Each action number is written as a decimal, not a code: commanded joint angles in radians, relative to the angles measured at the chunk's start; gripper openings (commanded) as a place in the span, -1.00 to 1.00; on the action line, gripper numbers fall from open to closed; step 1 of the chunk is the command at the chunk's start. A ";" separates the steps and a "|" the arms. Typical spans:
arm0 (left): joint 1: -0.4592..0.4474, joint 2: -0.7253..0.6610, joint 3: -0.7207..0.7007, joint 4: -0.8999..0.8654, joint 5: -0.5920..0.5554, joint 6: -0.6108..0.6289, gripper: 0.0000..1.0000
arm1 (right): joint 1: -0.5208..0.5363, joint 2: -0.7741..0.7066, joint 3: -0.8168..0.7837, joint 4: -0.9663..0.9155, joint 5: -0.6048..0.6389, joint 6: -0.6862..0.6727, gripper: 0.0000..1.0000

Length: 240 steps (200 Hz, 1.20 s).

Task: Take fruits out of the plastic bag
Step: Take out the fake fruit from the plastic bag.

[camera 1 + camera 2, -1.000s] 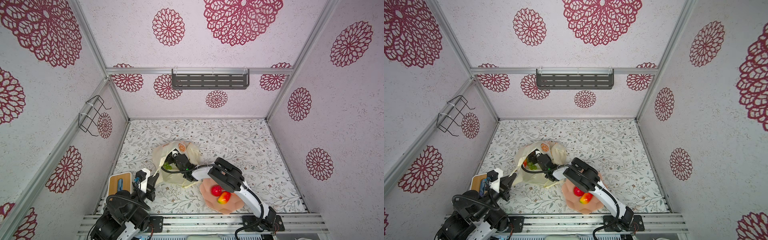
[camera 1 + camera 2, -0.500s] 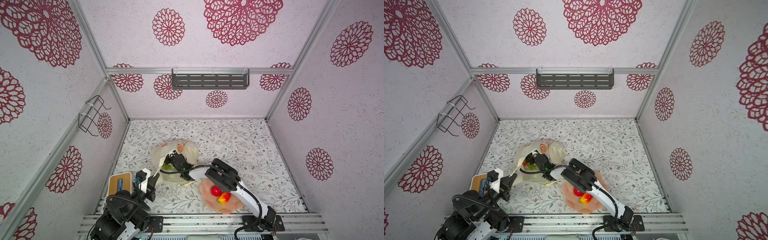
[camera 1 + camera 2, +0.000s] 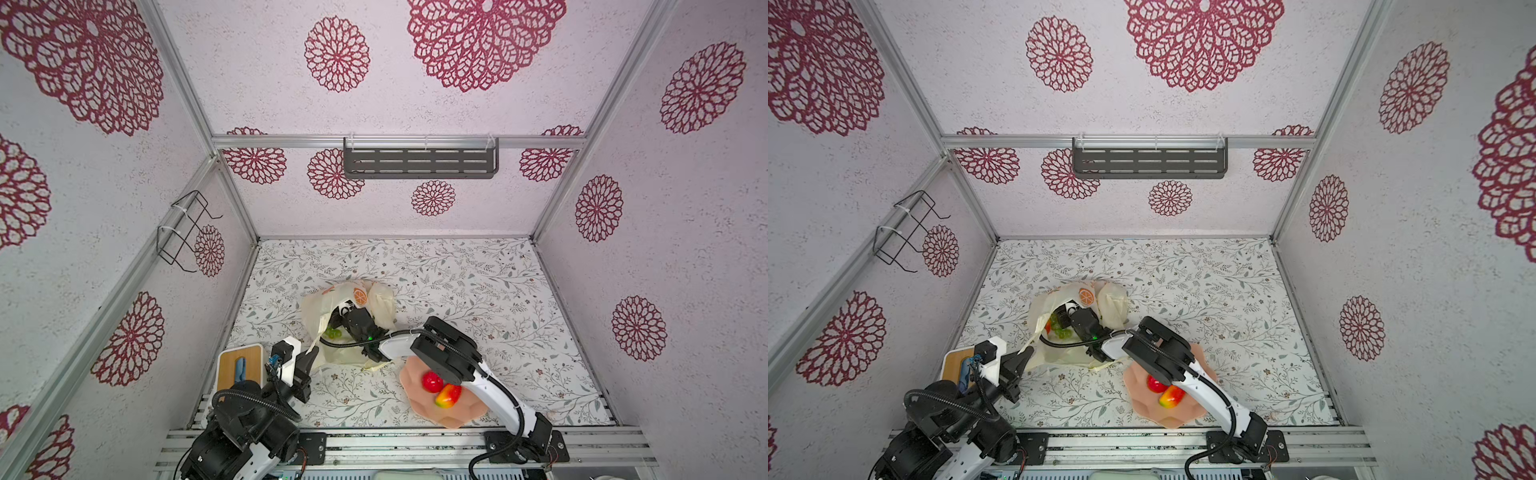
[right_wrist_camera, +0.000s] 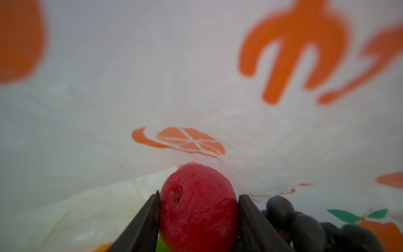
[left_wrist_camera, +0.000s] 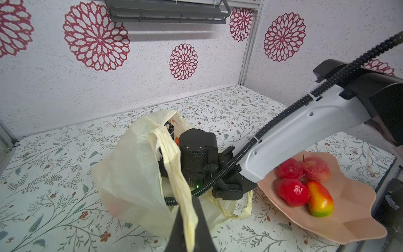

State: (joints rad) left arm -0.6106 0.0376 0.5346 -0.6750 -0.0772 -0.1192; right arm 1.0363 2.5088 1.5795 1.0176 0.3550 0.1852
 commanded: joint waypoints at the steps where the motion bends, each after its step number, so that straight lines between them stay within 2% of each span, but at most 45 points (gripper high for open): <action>1: -0.009 -0.013 -0.002 0.020 -0.005 0.018 -1.00 | -0.008 -0.108 -0.072 0.041 -0.019 0.013 0.04; 59: -0.010 -0.022 0.001 0.017 -0.023 0.016 -1.00 | -0.007 -0.289 -0.314 0.132 -0.136 0.075 -0.03; 131: -0.009 -0.024 0.002 0.013 -0.039 0.013 -1.00 | 0.018 -0.514 -0.577 0.106 -0.231 0.140 -0.09; 167: -0.009 -0.022 0.003 0.013 -0.050 0.010 -1.00 | 0.032 -0.659 -0.681 0.025 -0.303 0.166 -0.12; 206: -0.009 -0.023 0.004 0.011 -0.056 0.007 -1.00 | 0.047 -0.800 -0.742 -0.103 -0.456 0.148 -0.14; 240: -0.009 -0.023 0.004 0.009 -0.061 0.006 -1.00 | 0.061 -0.955 -0.803 -0.252 -0.488 0.140 -0.14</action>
State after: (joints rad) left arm -0.6109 0.0231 0.5346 -0.6750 -0.1261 -0.1196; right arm 1.0878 1.6684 0.8066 0.8692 -0.0700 0.3260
